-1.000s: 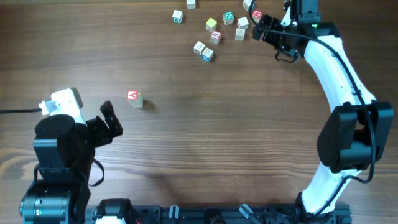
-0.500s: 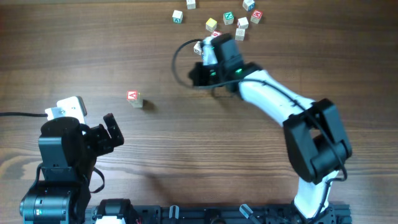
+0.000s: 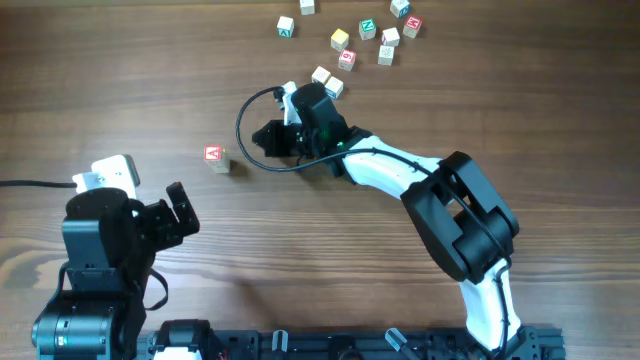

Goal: Form a tower

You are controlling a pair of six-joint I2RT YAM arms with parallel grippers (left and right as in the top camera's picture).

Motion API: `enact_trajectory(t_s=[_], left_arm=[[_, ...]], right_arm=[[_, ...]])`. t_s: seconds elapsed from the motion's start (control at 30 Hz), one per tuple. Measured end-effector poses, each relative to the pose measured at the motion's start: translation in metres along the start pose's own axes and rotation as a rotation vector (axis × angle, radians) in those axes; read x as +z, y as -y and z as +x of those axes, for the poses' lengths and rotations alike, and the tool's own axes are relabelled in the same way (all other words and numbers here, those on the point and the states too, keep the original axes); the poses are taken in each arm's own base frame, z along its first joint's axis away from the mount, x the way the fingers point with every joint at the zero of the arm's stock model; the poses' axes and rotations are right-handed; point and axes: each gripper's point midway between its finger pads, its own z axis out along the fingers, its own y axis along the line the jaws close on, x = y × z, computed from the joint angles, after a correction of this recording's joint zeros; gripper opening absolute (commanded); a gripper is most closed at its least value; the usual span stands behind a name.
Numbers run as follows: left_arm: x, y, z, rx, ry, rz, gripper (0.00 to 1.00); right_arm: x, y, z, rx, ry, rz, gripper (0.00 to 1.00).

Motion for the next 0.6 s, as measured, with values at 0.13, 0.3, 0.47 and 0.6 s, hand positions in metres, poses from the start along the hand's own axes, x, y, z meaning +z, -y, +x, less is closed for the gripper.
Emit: enact_trajectory(t_s=[0.13, 0.3, 0.47, 0.6], left_arm=[[0.0, 0.0, 0.0, 0.0, 0.0, 0.0, 1.0], [0.0, 0.0, 0.0, 0.0, 0.0, 0.0, 1.0], [0.0, 0.0, 0.0, 0.0, 0.0, 0.0, 1.0], [0.0, 0.0, 0.0, 0.0, 0.0, 0.0, 1.0]], right_arm=[[0.003, -0.002, 0.011, 0.06, -0.051, -0.036, 0.04], [0.012, -0.009, 0.027, 0.111, -0.104, -0.07, 0.04], [0.017, -0.014, 0.033, 0.148, -0.113, -0.092, 0.04], [0.019, -0.017, 0.033, 0.157, -0.112, -0.098, 0.04]])
